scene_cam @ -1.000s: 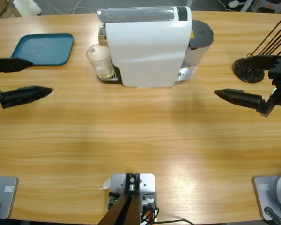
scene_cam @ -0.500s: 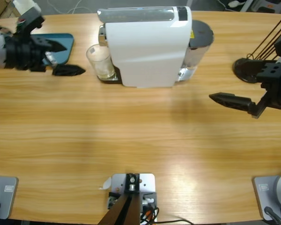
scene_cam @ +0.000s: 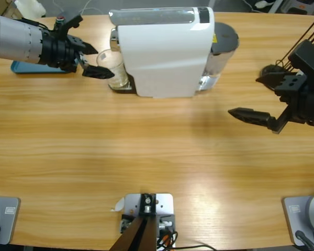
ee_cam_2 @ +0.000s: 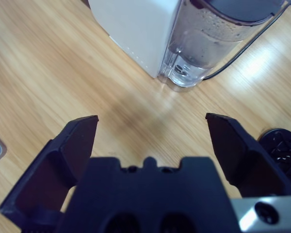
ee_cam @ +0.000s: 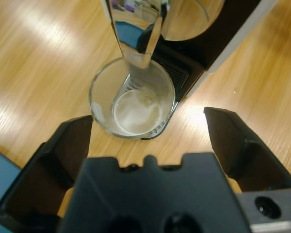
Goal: Pour coffee
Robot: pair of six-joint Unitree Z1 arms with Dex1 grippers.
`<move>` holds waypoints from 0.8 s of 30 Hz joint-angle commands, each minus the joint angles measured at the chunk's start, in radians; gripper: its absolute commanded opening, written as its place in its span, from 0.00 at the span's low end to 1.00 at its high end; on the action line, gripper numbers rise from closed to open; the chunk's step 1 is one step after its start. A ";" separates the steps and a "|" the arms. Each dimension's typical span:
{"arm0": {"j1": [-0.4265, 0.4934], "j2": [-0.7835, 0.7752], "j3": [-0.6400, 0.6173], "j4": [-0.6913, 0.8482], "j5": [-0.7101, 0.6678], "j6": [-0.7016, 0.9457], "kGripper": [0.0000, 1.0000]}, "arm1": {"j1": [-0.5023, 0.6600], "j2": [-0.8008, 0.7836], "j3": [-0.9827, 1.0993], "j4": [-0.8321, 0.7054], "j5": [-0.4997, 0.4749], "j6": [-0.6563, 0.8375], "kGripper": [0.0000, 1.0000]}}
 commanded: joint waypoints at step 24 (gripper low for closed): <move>-0.015 0.207 -0.083 -0.026 -0.043 0.012 0.34 | 0.009 0.042 0.023 -0.003 0.023 0.018 1.00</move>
